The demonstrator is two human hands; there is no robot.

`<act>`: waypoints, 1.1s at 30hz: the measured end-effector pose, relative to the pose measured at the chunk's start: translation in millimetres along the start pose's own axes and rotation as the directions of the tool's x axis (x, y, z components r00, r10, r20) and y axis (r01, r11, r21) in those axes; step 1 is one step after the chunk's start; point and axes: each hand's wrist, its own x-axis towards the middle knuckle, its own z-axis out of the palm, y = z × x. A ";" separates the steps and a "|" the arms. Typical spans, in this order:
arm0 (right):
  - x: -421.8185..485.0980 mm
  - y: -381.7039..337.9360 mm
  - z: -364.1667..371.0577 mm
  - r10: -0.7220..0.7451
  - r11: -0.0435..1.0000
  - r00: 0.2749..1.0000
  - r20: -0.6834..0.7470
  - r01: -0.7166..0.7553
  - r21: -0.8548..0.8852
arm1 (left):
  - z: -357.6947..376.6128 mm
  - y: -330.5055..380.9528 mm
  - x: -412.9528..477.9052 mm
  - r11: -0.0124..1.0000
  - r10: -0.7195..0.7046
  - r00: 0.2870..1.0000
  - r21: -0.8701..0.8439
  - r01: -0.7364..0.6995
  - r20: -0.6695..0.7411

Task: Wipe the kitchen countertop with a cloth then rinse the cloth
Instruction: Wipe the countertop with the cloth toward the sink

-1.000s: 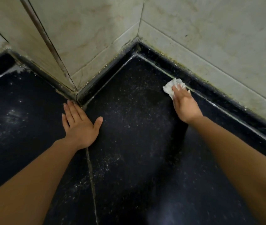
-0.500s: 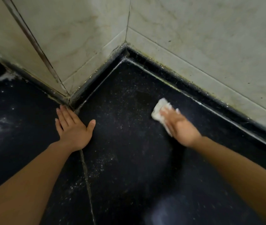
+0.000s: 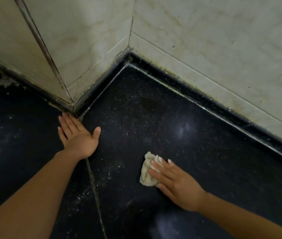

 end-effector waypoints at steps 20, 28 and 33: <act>68.5 12.0 -12.2 -0.059 0.971 0.998 0.018 0.062 -0.229 | 4.4 -6.9 4.0 0.999 0.043 0.999 -0.004 -0.043 -0.018; 163.6 1.9 -15.1 0.497 0.866 0.852 -0.165 -0.473 0.162 | 8.4 -8.1 5.8 0.998 0.053 0.997 -0.027 -0.054 -0.051; 88.1 -53.7 0.5 0.165 0.974 0.983 -0.080 -0.150 0.168 | 6.8 -20.6 -2.7 0.979 0.134 0.985 -0.141 -0.149 -0.108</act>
